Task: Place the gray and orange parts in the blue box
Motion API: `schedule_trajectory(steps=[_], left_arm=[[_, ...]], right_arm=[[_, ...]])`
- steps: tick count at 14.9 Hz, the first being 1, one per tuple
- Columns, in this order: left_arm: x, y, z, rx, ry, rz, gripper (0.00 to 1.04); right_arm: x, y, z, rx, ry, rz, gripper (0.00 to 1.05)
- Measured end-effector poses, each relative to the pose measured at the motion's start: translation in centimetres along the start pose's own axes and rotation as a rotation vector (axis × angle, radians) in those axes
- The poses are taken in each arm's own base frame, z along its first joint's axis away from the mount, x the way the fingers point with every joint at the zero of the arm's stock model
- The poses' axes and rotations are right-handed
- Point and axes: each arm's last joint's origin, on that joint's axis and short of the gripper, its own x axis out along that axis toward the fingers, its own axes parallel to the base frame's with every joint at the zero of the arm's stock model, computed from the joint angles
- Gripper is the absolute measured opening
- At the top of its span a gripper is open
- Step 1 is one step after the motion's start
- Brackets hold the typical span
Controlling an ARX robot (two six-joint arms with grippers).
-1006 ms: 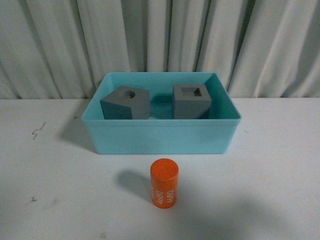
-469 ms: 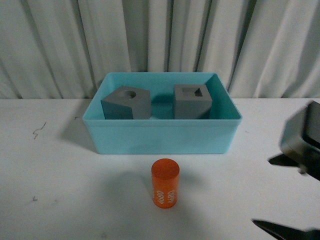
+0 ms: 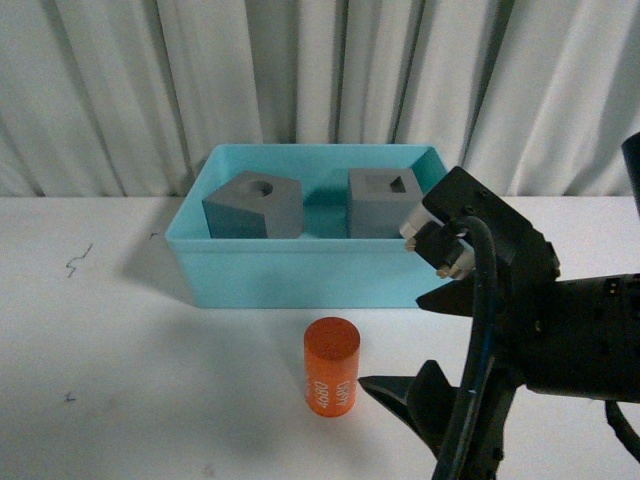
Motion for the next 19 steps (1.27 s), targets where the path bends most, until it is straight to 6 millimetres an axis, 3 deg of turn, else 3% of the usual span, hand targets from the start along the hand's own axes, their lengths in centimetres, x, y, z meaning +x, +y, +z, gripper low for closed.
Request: schedule_trajectory(steps=[14,15,19], left_arm=[[0.0,0.0,0.0,0.000,0.000,0.000,0.98],[0.0,0.0,0.0,0.000,0.000,0.000,0.98],[0.0,0.0,0.0,0.000,0.000,0.000,0.98]], right_arm=[[6.5,0.2,0.1,0.013,0.046,0.038,0.98],[6.7,0.3,0.1,0.018,0.056,0.043,0.95],[6.8,0.5,0.3,0.017,0.053,0.034,0.55]])
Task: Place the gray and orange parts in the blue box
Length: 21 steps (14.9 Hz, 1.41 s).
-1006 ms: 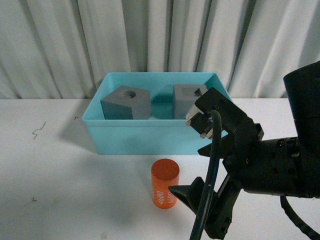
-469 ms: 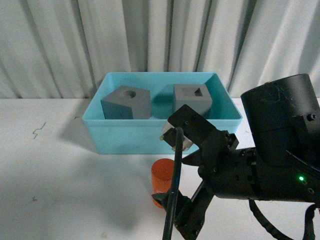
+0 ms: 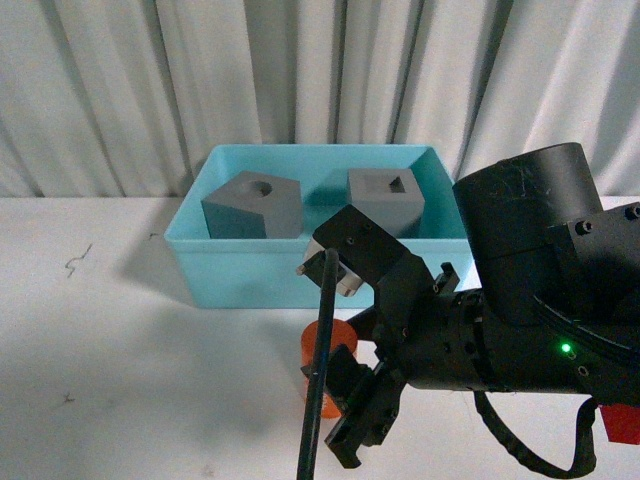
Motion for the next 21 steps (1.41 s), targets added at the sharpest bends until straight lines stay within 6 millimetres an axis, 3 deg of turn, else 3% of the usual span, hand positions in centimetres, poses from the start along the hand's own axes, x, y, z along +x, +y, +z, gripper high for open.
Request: schedule_trajectory(steps=[1,4,7,9,10,11,12,14,15,18,19,21], left_arm=[[0.0,0.0,0.0,0.000,0.000,0.000,0.98],[0.0,0.0,0.0,0.000,0.000,0.000,0.98],[0.0,0.0,0.0,0.000,0.000,0.000,0.98],[0.0,0.0,0.0,0.000,0.000,0.000,0.98],[0.0,0.0,0.0,0.000,0.000,0.000,0.98],[0.0,0.0,0.0,0.000,0.000,0.000,0.98],[0.0,0.0,0.0,0.000,0.000,0.000,0.98],[0.0,0.0,0.0,0.000,0.000,0.000,0.98],[0.0,0.0,0.0,0.000,0.000,0.000,0.98],[0.0,0.0,0.0,0.000,0.000,0.000,0.98],[0.0,0.0,0.0,0.000,0.000,0.000,0.98],[0.0,0.0,0.0,0.000,0.000,0.000,0.98]], right_arm=[[0.0,0.0,0.0,0.001,-0.003,-0.001,0.48],[-1.8,0.8,0.8,0.029,-0.036,-0.010,0.47],[-8.2,0.7,6.9,0.065,-0.291,-0.058,0.47],[-14.7,-2.1,13.1,0.049,-0.553,-0.237,0.47],[-16.5,-4.2,14.9,0.053,-0.621,-0.361,0.47],[-16.4,-5.8,15.2,0.083,-0.616,-0.441,0.47],[-15.0,-7.7,14.7,0.142,-0.585,-0.501,0.47],[-10.8,-9.7,13.3,0.256,-0.488,-0.532,0.47],[-9.0,-10.2,13.3,0.283,-0.452,-0.543,0.47],[-4.9,-10.2,16.6,0.327,-0.470,-0.545,0.47],[-2.8,-10.0,16.5,0.350,-0.438,-0.536,0.47],[0.4,-9.4,14.3,0.400,-0.340,-0.508,0.47]])
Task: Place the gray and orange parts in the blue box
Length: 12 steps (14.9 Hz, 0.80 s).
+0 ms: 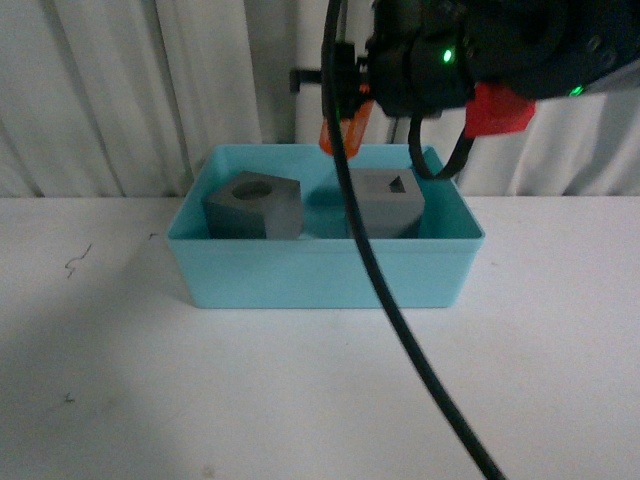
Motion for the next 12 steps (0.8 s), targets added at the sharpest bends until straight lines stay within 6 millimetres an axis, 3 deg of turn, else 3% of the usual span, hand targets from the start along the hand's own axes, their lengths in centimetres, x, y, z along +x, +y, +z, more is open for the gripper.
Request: schedule_trajectory(steps=[8,12], left_arm=[[0.0,0.0,0.0,0.000,0.000,0.000,0.98],[0.0,0.0,0.0,0.000,0.000,0.000,0.98]], right_arm=[[2.6,2.2,-5.7,-0.005,0.170,0.016,0.47],[4.1,2.1,-6.4,-0.010,0.194,0.006,0.47]])
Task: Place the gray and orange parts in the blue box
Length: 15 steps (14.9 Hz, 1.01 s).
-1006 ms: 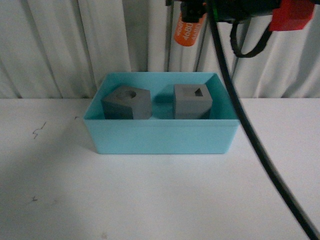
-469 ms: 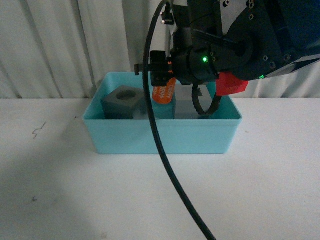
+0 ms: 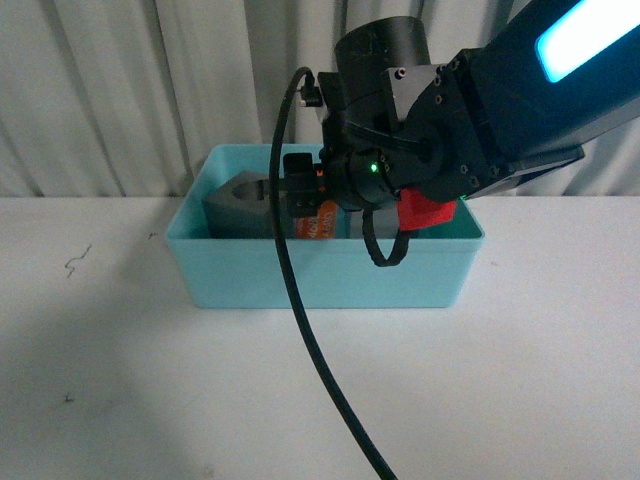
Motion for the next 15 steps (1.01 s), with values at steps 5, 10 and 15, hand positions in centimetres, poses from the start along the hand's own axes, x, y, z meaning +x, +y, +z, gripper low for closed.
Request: schedule_trajectory(steps=[5,10,15], left_arm=[[0.0,0.0,0.0,0.000,0.000,0.000,0.98],[0.0,0.0,0.0,0.000,0.000,0.000,0.98],[0.0,0.0,0.0,0.000,0.000,0.000,0.98]], right_arm=[[1.4,0.2,-1.1,-0.008,0.035,-0.011,0.47],[1.6,0.5,-1.0,-0.019,0.027,0.000,0.82],[-3.7,-0.1,1.2,-0.014,-0.126,-0.004,0.98]])
